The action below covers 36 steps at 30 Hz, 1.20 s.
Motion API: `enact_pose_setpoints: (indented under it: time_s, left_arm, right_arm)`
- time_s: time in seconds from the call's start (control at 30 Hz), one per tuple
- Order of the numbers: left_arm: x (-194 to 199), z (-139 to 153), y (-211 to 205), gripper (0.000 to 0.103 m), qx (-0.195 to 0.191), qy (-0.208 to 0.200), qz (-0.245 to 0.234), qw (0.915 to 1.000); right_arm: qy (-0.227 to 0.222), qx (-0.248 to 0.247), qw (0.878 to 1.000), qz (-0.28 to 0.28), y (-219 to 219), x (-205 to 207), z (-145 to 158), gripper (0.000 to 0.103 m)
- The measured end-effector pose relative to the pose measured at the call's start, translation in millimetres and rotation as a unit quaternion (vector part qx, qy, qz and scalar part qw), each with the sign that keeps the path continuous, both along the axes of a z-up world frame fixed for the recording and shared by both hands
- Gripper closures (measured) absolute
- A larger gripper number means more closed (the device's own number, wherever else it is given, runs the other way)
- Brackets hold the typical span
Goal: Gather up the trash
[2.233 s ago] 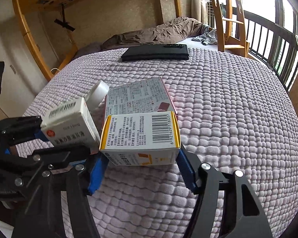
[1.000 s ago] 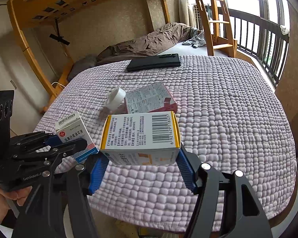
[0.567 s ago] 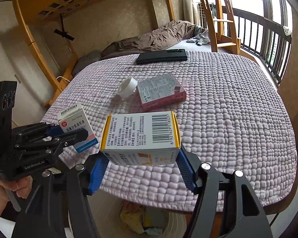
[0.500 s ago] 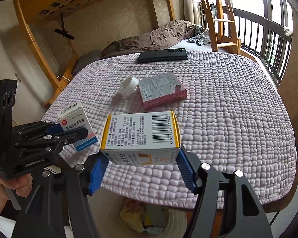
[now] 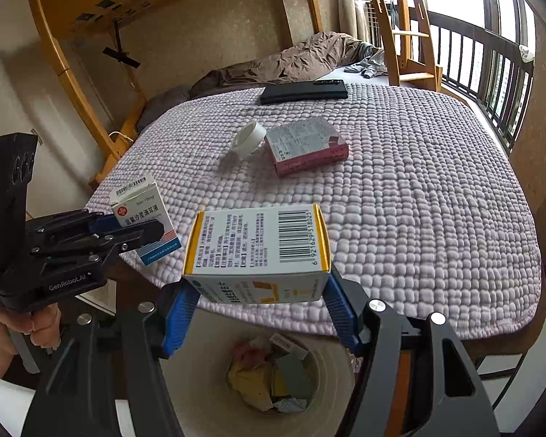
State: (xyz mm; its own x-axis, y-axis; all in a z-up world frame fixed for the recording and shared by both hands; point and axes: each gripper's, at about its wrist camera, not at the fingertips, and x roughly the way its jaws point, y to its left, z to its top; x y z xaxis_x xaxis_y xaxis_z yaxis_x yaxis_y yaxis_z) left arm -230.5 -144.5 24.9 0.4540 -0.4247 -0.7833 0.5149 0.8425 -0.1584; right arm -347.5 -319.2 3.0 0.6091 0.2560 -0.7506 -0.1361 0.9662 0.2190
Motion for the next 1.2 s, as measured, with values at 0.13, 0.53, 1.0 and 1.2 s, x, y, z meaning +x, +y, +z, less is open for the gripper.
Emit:
enact_pose_setpoints:
  time_s: [0.13, 0.53, 1.0, 1.2]
  left_arm:
    - [-7.9, 0.2, 2.5, 0.067, 0.001, 0.004, -0.006, 1.0000]
    - [-25.5, 1.3, 5.1, 0.067, 0.003, 0.014, -0.028, 0.9995]
    - [-50.2, -6.2, -3.5, 0.067, 0.018, 0.028, -0.069, 0.9971]
    - [-58.3, -15.4, -7.8, 0.067, 0.037, 0.030, -0.077, 0.9959]
  right_arm:
    - [0.003, -0.003, 1.000, 0.003, 3.0, -6.4, 0.2, 0.040]
    - [0.014, -0.008, 1.000, 0.011, 9.7, -26.3, -2.7, 0.040]
    - [0.028, -0.012, 0.999, 0.021, 7.0, -49.2, -6.1, 0.040]
    - [0.041, -0.016, 0.998, 0.035, 7.5, -56.0, -12.1, 0.040]
